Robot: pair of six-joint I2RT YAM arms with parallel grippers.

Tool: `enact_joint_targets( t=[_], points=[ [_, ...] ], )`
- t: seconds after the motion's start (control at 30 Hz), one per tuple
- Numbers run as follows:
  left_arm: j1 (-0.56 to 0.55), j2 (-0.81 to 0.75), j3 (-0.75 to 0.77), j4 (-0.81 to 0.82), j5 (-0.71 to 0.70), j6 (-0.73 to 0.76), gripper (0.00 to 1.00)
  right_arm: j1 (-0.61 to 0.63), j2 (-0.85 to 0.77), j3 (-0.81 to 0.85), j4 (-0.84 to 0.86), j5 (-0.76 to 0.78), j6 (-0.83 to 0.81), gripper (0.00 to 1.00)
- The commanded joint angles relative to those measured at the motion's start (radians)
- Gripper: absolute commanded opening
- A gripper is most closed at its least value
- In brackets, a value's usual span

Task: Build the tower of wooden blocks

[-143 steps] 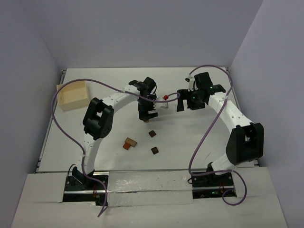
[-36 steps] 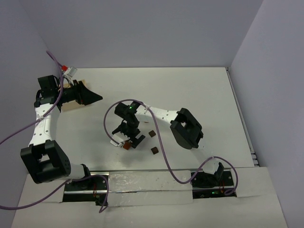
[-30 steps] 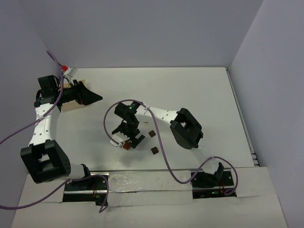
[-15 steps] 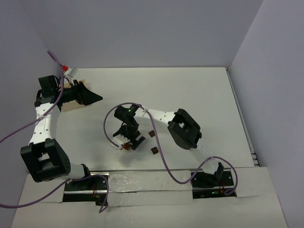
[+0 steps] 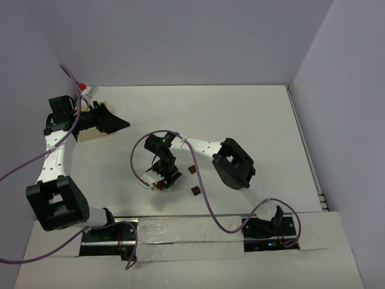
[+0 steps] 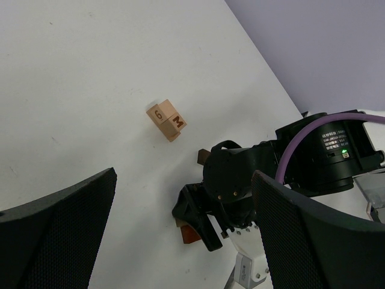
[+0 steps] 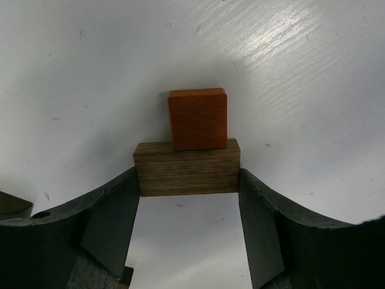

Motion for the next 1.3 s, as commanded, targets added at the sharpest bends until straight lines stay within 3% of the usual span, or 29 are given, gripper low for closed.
enact_joint_targets(
  t=[0.0, 0.23, 0.63, 0.87, 1.27],
  points=[
    [0.006, -0.007, 0.006, 0.033, 0.032, 0.024, 0.99, 0.008, -0.036, -0.033, 0.014, 0.007, 0.033, 0.56],
    [-0.003, -0.036, -0.020, 0.074, -0.019, -0.002, 0.99, -0.041, -0.131, 0.002, -0.040, -0.040, 0.171, 0.41],
    [-0.075, -0.047, 0.015, 0.066, -0.171, 0.020, 0.99, -0.306, -0.257, 0.061, -0.050, -0.032, 0.545, 0.28],
    [-0.080, -0.003, 0.064, 0.053, -0.191, 0.015, 0.99, -0.367, -0.294, 0.040, 0.025, 0.010, 0.633, 0.27],
    [-0.092, 0.026, 0.092, 0.055, -0.227, 0.015, 0.99, -0.380, -0.222, 0.075, 0.073, 0.048, 0.682, 0.26]
  ],
)
